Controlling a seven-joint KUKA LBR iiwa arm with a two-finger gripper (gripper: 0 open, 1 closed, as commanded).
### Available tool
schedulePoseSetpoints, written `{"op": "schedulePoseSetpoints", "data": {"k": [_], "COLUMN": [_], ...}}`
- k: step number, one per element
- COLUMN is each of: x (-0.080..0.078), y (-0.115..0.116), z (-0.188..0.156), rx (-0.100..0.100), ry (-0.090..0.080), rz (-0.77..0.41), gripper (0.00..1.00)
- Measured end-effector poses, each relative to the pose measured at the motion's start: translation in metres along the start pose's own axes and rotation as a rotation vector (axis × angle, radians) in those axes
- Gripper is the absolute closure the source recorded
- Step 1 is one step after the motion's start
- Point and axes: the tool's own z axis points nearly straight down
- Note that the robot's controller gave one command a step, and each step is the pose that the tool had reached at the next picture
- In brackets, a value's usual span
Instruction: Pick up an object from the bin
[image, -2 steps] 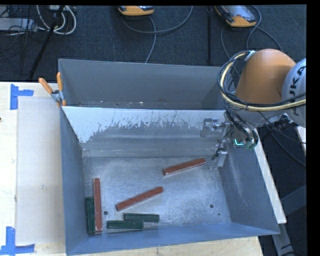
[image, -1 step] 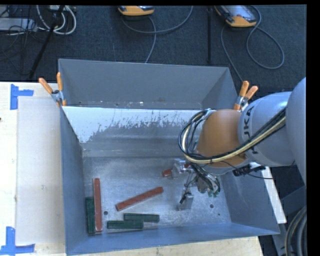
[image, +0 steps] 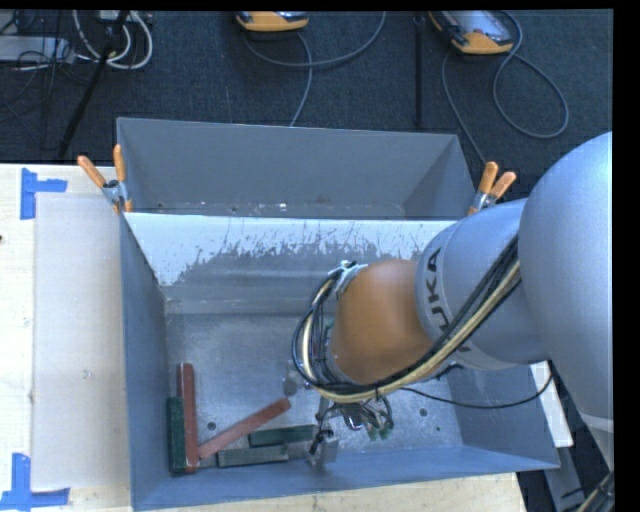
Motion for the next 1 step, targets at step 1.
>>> {"op": "schedulePoseSetpoints", "data": {"k": [1], "x": [-0.0073], "y": [0.0442], "z": [0.0134], "rx": [0.005], "ry": [-0.013], "rz": [-0.297], "gripper": [0.0]}}
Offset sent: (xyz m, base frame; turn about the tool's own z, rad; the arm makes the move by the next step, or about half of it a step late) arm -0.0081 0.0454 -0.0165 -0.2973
